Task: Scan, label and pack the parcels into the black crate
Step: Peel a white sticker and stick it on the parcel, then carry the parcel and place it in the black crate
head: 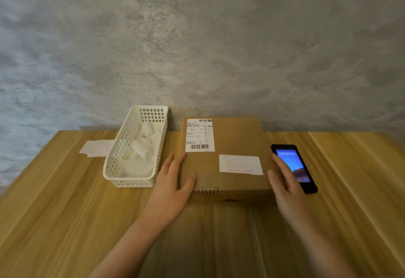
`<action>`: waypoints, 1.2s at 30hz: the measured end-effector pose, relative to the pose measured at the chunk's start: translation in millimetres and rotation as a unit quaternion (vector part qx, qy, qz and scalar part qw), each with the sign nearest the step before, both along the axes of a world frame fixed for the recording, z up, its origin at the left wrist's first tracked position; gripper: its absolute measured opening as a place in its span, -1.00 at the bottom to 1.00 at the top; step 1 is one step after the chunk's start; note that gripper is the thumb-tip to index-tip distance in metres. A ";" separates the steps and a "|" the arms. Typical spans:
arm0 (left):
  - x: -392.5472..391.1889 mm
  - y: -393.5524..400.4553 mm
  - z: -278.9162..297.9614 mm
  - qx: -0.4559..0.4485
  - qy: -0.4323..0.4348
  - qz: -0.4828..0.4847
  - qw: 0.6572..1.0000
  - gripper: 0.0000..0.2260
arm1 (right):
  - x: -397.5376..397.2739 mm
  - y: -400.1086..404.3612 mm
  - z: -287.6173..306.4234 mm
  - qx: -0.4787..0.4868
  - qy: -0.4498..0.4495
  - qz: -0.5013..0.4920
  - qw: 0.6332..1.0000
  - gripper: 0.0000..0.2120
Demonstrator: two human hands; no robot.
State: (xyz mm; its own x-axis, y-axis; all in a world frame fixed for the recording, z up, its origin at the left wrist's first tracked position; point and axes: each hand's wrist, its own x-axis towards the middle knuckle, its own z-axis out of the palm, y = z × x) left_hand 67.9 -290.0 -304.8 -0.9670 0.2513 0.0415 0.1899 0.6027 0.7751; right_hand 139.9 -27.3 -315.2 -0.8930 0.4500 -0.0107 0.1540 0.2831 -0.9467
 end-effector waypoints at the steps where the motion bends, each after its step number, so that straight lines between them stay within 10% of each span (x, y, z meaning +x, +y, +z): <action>1: 1.5 2.7 -0.4 0.018 -0.008 0.001 1.000 -0.46 | 0.4 0.5 0.1 0.003 -0.001 0.006 1.000 -0.61; 21: 45.6 -5.7 44.6 0.081 0.112 0.072 0.988 -0.54 | -0.8 -1.1 64.2 0.237 0.121 0.110 0.958 -0.64; 36: 134.9 -292.2 68.0 0.011 0.148 0.341 0.928 -0.46 | -44.3 -307.3 95.5 0.256 0.194 0.367 0.873 -0.55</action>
